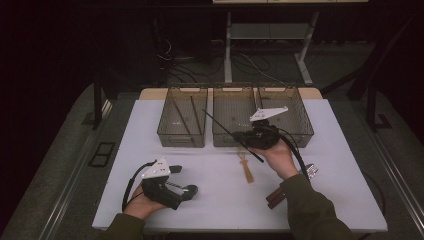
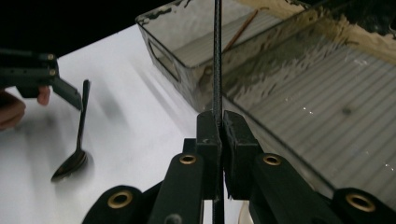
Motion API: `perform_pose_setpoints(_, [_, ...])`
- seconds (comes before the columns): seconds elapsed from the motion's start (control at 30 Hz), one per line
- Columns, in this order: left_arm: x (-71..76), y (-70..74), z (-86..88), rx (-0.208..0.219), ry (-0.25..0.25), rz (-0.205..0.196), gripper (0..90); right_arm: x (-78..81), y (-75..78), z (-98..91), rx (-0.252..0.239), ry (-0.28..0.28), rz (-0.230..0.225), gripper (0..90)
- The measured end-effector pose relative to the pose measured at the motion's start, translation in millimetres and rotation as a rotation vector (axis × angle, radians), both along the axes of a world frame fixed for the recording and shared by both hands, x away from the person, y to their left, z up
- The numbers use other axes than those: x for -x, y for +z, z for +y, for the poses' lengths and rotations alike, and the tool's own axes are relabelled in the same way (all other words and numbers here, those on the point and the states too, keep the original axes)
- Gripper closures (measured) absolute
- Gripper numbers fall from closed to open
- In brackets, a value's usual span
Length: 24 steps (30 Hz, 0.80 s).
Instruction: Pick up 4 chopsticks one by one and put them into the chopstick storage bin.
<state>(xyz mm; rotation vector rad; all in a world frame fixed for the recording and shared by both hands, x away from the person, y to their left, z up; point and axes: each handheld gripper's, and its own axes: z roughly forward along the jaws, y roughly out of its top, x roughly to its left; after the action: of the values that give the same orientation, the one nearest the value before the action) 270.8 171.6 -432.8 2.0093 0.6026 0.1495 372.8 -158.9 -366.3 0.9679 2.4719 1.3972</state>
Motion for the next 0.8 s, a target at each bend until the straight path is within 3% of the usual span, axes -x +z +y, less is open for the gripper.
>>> perform_pose_setpoints(0.8, [-0.4, 1.1, 0.5, 0.008, -0.003, 0.000, 0.0, -59.9, 33.4, 76.7, -0.010, -0.061, -0.052, 85.7])
